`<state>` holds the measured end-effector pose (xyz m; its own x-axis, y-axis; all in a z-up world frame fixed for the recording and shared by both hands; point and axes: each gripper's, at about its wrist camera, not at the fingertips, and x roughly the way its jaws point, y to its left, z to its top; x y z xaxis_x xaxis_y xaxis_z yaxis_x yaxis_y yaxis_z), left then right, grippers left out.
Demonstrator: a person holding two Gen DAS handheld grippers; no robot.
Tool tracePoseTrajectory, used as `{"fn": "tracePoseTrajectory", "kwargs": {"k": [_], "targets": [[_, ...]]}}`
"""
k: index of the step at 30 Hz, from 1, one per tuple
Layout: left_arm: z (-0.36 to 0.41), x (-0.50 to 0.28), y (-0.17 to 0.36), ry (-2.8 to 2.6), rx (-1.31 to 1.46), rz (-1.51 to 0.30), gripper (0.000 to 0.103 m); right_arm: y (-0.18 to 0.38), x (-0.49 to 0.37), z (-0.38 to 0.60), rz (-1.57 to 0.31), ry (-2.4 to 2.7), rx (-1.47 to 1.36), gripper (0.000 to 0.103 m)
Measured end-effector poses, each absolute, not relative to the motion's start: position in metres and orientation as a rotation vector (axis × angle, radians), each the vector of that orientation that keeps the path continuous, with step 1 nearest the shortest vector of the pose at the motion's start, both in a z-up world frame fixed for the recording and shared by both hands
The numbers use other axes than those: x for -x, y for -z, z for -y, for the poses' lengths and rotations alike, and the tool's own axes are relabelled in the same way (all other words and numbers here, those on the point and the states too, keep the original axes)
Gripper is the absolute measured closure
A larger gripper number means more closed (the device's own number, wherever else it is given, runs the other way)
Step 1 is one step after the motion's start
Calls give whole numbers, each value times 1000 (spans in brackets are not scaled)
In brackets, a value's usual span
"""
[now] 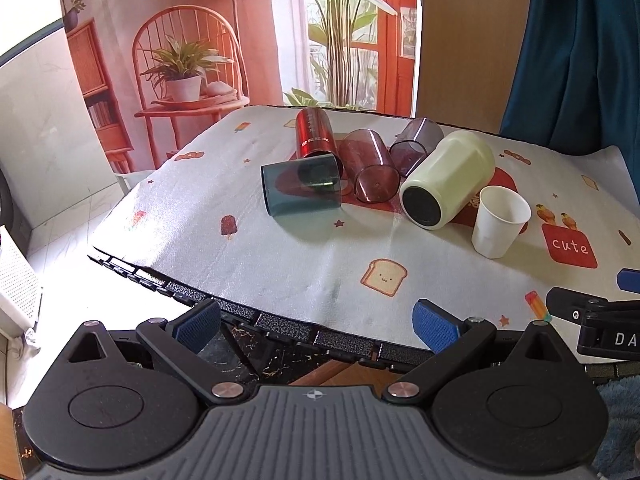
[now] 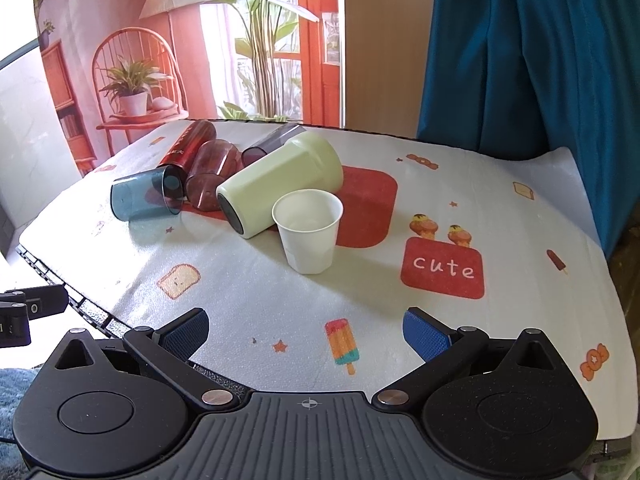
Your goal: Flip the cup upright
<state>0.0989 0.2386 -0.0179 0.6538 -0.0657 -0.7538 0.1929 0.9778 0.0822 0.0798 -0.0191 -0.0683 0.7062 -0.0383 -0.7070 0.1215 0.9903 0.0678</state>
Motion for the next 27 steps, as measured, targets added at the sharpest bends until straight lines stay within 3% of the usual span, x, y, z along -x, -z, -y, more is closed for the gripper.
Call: {"fn": "tracePoseTrajectory", "kwargs": {"k": [27], "targets": [[-240, -99, 19, 146, -158, -853, 0, 70, -80, 17, -789, 87, -110, 0]]}}
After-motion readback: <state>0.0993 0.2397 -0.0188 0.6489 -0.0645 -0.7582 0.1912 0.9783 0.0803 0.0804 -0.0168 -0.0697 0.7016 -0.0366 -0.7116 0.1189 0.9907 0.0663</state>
